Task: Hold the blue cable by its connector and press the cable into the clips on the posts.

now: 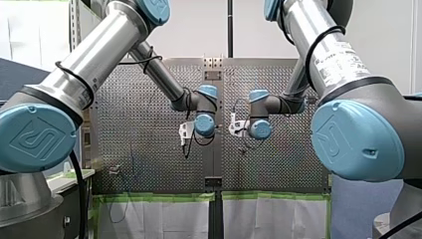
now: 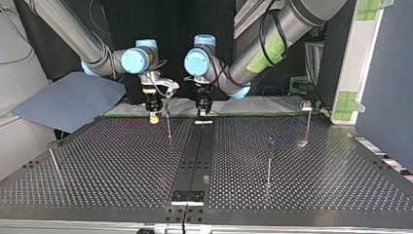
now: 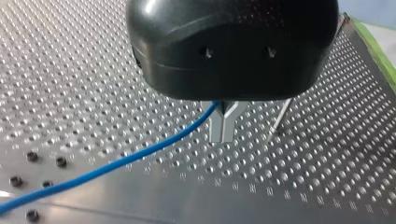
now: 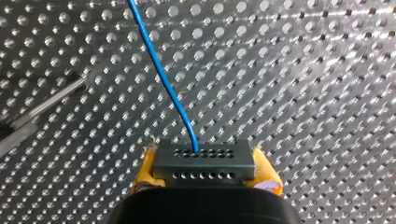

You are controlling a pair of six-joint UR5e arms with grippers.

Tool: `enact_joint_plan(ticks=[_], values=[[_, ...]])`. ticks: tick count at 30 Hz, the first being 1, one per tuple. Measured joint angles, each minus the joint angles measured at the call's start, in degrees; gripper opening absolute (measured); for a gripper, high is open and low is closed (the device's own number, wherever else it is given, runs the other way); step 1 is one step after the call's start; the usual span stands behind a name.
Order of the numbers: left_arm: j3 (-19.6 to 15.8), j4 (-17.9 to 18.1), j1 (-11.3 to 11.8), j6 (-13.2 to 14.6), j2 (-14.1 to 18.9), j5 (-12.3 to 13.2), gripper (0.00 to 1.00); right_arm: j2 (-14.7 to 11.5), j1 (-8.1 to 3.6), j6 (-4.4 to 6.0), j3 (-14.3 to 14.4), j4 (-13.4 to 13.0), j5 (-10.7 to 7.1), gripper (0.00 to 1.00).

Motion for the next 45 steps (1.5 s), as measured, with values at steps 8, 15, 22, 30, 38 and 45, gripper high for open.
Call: enact_joint_plan(ticks=[8, 15, 22, 30, 38, 45], values=[[0.00, 1.70, -1.95, -0.40, -1.15, 0.00, 0.00, 0.02, -1.23, 0.46, 4.06, -2.06, 0.04, 0.00], [0.00, 4.53, -4.15, -1.51, -4.44, -0.17, 0.00, 0.05, -1.94, 0.60, 6.52, -2.82, 0.15, 0.00], [-0.01, 7.81, -6.19, -2.29, -5.74, -1.55, 0.00, 0.26, -3.01, 1.42, 8.97, -5.68, -0.35, 0.00], [0.00, 10.37, -7.16, -2.23, -6.94, -1.69, 0.00, 2.71, -4.28, 2.24, 9.29, -7.43, -0.73, 0.00], [0.00, 12.93, -7.44, -2.14, -9.65, -1.09, 0.00, 5.74, -6.03, 2.51, 9.31, -8.23, -3.36, 0.00], [0.00, 13.51, -7.40, -1.77, -11.35, -1.30, 0.00, 6.11, -7.95, 2.02, 9.30, -8.93, -6.63, 0.00]])
